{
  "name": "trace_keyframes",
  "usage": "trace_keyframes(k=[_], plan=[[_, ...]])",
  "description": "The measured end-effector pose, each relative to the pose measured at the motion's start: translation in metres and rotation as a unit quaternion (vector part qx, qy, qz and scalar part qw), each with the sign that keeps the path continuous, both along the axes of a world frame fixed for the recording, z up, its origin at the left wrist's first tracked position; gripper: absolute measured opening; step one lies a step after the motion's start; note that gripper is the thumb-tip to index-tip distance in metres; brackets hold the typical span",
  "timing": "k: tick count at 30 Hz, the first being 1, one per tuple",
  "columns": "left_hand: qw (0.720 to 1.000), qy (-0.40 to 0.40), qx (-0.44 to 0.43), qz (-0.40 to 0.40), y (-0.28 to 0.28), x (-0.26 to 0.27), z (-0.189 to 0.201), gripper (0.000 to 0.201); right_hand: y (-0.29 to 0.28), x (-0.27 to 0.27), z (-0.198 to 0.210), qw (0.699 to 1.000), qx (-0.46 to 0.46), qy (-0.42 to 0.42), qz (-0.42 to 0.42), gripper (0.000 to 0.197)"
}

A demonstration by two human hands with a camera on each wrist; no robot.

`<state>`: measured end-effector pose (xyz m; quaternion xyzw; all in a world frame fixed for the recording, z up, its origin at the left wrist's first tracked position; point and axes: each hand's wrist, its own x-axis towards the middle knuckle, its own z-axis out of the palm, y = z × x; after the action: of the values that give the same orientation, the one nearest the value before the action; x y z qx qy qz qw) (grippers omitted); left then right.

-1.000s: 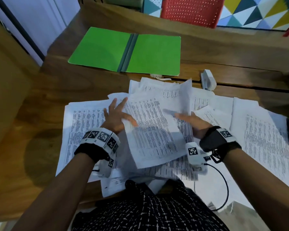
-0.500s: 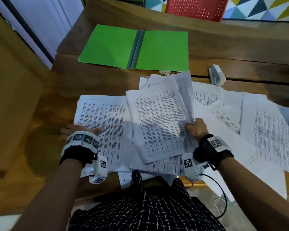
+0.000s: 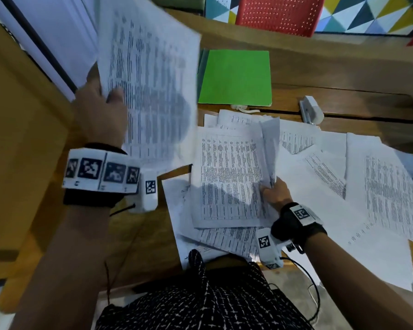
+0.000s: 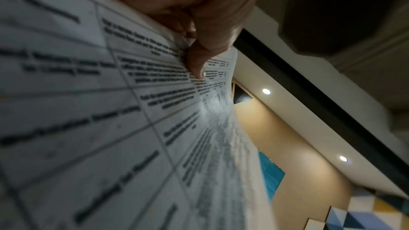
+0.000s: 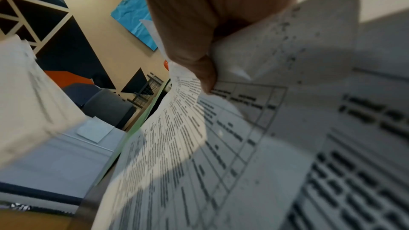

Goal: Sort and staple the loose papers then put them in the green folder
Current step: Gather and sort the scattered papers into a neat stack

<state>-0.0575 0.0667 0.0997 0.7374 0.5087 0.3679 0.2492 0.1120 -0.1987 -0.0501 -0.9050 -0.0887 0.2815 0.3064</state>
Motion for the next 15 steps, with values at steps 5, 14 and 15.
trace_keyframes(k=[5, 14, 15], plan=[[0.991, -0.036, -0.118, -0.042, 0.002, 0.018, -0.030, 0.049, 0.005, -0.008, -0.001, 0.998, 0.034, 0.060, -0.010, 0.023], [0.928, 0.122, -0.349, -0.056, -0.068, 0.018, -0.141, 0.041, 0.009, -0.013, 0.002, 0.993, 0.067, 0.068, -0.073, 0.059], [0.931, 0.124, -0.337, -0.063, -0.073, 0.017, -0.149, 0.041, 0.010, -0.014, -0.001, 0.993, 0.074, 0.071, -0.062, 0.064]])
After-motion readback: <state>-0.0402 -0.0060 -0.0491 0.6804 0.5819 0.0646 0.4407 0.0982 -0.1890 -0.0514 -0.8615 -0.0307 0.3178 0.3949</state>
